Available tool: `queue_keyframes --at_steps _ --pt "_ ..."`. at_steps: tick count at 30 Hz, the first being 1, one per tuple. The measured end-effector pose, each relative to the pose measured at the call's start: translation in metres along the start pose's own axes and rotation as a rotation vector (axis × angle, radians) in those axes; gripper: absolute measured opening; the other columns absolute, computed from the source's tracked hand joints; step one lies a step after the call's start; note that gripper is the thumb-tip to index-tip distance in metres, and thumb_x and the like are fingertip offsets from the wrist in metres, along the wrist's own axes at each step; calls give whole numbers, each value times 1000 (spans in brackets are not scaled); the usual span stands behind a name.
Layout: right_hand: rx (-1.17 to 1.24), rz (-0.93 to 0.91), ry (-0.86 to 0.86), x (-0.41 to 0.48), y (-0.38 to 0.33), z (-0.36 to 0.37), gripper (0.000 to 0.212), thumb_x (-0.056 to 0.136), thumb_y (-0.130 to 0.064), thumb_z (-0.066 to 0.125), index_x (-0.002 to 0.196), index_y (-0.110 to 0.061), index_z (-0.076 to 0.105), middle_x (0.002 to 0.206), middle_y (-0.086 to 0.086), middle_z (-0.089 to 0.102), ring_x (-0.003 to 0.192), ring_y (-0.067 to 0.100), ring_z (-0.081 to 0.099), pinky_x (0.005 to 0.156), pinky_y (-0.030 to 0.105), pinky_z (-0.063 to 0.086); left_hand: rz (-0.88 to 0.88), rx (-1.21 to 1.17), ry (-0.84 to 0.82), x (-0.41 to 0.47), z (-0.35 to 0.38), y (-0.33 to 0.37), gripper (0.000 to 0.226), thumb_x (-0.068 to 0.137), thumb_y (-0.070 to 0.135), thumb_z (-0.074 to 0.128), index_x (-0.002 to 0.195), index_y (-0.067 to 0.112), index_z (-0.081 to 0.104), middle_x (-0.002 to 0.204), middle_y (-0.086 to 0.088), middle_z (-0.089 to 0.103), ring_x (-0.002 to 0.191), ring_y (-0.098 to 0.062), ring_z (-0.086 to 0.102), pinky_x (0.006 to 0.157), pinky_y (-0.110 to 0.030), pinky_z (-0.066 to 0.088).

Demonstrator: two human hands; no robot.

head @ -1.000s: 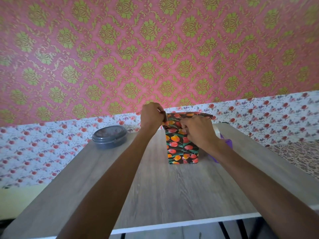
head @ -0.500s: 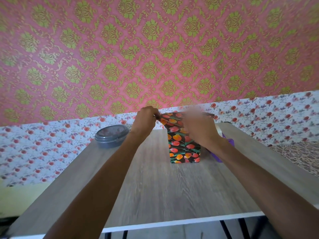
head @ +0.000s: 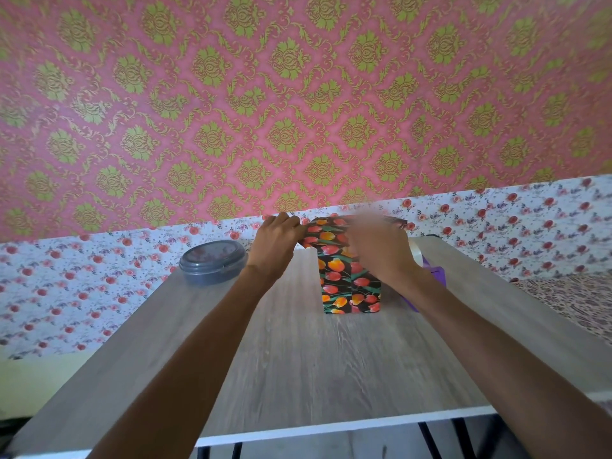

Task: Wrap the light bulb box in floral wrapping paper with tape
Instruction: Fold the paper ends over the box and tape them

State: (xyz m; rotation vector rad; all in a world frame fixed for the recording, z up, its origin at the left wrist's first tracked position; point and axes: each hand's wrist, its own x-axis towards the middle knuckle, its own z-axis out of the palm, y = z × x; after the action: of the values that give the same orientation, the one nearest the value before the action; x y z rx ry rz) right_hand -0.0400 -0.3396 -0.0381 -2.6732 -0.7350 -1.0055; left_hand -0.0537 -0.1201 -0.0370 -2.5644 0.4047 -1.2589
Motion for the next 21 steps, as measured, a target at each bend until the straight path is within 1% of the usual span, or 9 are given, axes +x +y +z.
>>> queue_keyframes --at_steps 3,5,7,8,11,14,16,18,21 --pt "22 -8 17 1 2 2 18 79 -7 73 87 -22 70 73 -1 68 71 17 63 59 23 39 -148 -98 59 9 -12 11 22 67 -15 75 75 5 73 81 -11 70 76 -28 63 67 -37 54" --pt "46 -21 27 2 4 4 13 81 -10 73 86 -22 70 73 -2 68 72 16 63 59 24 37 -234 -324 87 19 -18 25 24 75 -16 62 85 5 71 90 -9 70 80 -25 62 67 -32 51" --pt "79 -32 49 3 7 6 7 82 -16 75 84 -21 70 74 -3 68 73 16 64 60 23 36 -229 -532 -37 25 -20 40 26 88 -7 52 101 6 69 101 -5 67 83 -17 61 69 -23 50" --pt "101 -40 65 3 10 8 7 82 -15 75 82 -21 70 78 -4 69 74 16 64 60 24 37 -193 -593 -96 25 -19 46 23 92 -2 52 104 7 69 101 -4 65 80 -14 58 68 -20 47" --pt "169 -80 121 1 19 15 13 77 -12 79 75 -17 67 91 -7 65 72 17 64 57 24 44 -123 -615 -110 14 -11 60 12 88 5 65 98 6 72 93 -6 65 80 -19 55 68 -31 46" --pt "266 -133 133 -2 26 15 18 80 -26 77 72 -13 67 89 -3 62 71 17 62 58 30 51 -217 -573 -3 1 0 67 10 83 4 72 93 6 74 92 -6 67 84 -22 60 67 -35 52" --pt "260 -166 120 -4 31 11 15 81 -23 76 75 -11 70 85 0 63 73 17 61 59 32 53 -263 -554 38 -1 4 72 9 82 2 73 89 6 74 90 -5 65 82 -23 60 62 -34 53" --pt "165 -160 153 -8 36 8 10 73 -10 83 77 -13 74 82 -1 68 78 18 59 58 28 49 -295 -554 64 0 7 77 13 81 -1 73 91 7 74 89 -3 64 81 -21 58 60 -34 53" --pt "61 -110 187 -10 35 7 24 60 -8 90 76 -19 76 76 -5 71 78 18 56 65 25 39 -308 -535 116 -2 6 84 18 83 2 72 98 12 73 93 -2 63 86 -21 58 59 -35 54"
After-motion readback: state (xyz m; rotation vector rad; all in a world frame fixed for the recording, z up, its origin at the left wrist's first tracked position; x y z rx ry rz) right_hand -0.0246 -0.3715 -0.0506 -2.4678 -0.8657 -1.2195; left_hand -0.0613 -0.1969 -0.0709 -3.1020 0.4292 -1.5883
